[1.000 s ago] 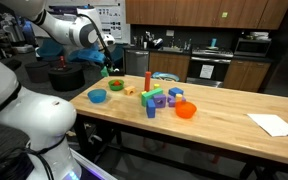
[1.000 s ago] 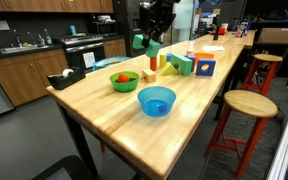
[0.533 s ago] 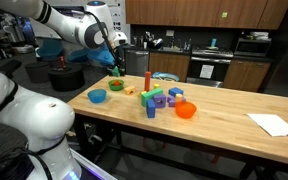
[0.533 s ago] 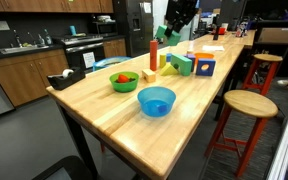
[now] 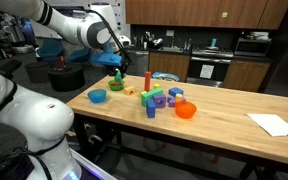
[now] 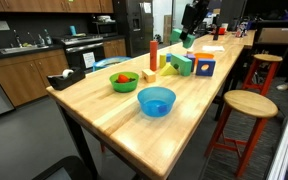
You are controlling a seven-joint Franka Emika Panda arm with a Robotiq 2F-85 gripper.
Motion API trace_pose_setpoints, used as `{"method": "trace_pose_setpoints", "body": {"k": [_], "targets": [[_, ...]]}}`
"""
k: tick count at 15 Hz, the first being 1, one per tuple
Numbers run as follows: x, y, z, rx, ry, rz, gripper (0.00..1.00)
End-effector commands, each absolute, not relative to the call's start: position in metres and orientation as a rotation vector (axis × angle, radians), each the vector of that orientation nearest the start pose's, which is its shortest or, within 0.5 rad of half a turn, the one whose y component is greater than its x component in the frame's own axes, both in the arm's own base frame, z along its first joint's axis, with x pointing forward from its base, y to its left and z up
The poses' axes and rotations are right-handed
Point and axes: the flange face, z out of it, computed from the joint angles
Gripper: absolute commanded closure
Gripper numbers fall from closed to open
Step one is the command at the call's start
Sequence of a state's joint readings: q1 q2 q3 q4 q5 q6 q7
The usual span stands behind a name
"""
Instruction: Move the green block to the right
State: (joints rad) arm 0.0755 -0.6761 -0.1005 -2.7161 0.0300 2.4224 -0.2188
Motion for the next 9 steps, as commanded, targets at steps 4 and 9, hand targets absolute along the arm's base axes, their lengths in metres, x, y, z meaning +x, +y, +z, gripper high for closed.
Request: {"method": "trace_pose_setpoints", "body": {"k": [4,9], "targets": [[0.36,-0.001,0.452,-3.162,-0.57,-0.29,0.85],[0.371,0.007,0.425,-3.195,-0.804,-0.204,0.85]]}}
